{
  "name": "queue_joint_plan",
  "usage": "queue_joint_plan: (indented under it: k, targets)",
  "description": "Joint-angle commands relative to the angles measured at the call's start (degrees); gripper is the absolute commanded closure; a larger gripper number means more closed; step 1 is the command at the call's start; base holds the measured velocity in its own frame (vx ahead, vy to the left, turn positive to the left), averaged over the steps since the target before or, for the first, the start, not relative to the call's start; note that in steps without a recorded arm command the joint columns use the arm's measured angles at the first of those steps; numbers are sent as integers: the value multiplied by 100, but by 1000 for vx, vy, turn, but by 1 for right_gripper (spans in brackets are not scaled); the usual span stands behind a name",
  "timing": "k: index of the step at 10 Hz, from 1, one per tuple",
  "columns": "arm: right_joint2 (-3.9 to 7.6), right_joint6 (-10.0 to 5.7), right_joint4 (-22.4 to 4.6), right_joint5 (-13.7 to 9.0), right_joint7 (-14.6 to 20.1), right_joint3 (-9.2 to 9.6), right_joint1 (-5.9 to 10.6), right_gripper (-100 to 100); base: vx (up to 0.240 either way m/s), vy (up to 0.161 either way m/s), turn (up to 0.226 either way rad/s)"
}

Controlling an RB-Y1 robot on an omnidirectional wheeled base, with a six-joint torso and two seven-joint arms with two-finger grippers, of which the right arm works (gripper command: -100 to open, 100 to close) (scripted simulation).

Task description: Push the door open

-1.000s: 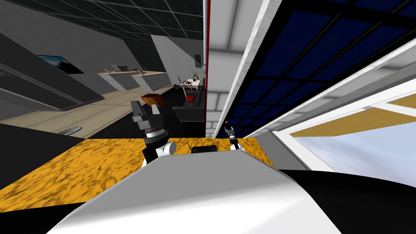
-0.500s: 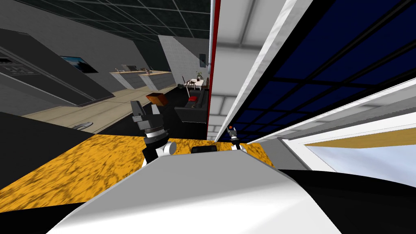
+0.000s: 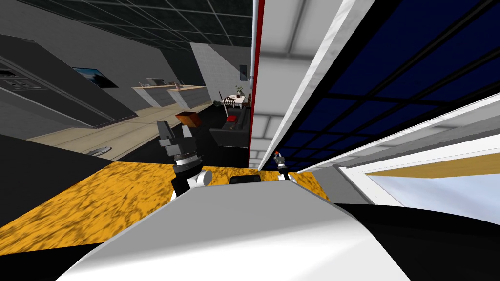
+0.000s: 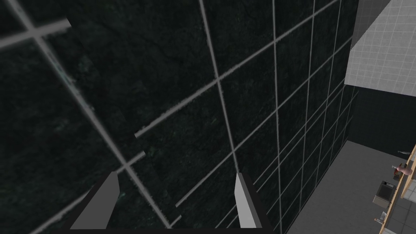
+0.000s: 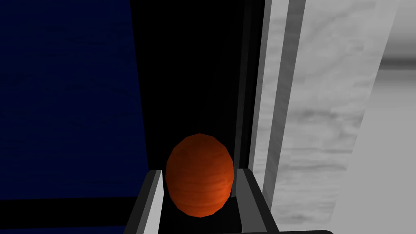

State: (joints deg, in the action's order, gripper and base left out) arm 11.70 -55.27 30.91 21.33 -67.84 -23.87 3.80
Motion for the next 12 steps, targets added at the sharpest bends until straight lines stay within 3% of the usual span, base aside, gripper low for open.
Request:
queue_joint_plan:
  k: [1,2,5,6,9,11,12]
  targets:
    - [-7,1,-1,4,3,7,5,100,0,0,0]
    - [-7,1,-1,4,3,7,5,100,0,0,0]
    - [-3,309,65,-441,-2,107,-37,100,-30,-16,13]
    - [-3,309,65,-441,-2,107,-37,100,-27,-12,14]
    - [-7,694,156,-954,-8,253,-87,100,-46,-29,18]
    - [-7,738,156,-1075,-8,253,-87,100,-28,-16,-11]
    - [-9,917,194,-1313,-10,315,-108,100,-25,-20,-9]
